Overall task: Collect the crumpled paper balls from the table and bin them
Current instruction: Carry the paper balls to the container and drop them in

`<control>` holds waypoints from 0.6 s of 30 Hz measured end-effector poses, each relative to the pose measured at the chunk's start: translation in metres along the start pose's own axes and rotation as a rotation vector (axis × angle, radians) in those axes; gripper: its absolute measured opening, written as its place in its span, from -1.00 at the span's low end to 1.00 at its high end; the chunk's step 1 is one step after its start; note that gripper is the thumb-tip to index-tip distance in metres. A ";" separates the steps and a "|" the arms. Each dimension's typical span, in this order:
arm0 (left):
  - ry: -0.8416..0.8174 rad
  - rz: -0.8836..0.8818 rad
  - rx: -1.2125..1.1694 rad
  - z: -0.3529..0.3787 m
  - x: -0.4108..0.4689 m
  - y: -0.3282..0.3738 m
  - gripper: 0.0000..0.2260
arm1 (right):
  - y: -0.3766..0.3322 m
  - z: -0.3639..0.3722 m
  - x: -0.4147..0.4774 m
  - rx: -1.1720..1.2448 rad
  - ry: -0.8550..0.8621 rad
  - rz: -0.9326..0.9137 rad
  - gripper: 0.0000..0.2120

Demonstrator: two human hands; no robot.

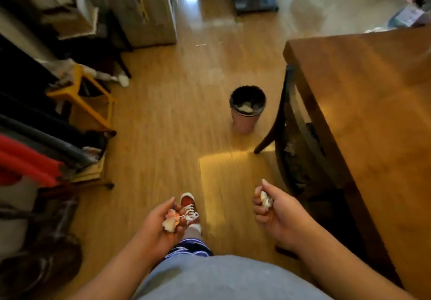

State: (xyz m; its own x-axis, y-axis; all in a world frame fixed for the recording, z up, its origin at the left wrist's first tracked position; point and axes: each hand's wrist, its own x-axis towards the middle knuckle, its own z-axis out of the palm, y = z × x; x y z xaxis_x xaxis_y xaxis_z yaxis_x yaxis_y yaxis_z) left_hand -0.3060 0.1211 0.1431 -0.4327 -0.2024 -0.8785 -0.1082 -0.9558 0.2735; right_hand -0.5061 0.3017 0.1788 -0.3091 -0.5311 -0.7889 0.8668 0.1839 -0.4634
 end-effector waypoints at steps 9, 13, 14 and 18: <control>0.066 0.070 -0.147 -0.058 0.049 0.167 -0.81 | -0.064 0.167 0.153 -0.137 -0.108 0.105 -0.70; 0.043 0.097 -0.097 -0.049 0.068 0.240 -0.81 | -0.091 0.198 0.192 -0.110 -0.080 0.106 -0.68; 0.035 0.097 -0.081 -0.043 0.073 0.257 -0.81 | -0.098 0.200 0.200 -0.098 -0.067 0.109 -0.66; -0.007 0.095 -0.045 -0.012 0.099 0.316 -0.78 | -0.123 0.199 0.226 -0.047 0.017 0.116 -0.66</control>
State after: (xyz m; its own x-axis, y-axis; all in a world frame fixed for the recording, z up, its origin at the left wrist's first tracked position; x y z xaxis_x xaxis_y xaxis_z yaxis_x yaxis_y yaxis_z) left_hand -0.3729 -0.2040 0.1378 -0.4455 -0.2907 -0.8468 -0.0267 -0.9411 0.3371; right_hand -0.6047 -0.0060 0.1378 -0.2144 -0.4900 -0.8450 0.8782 0.2819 -0.3863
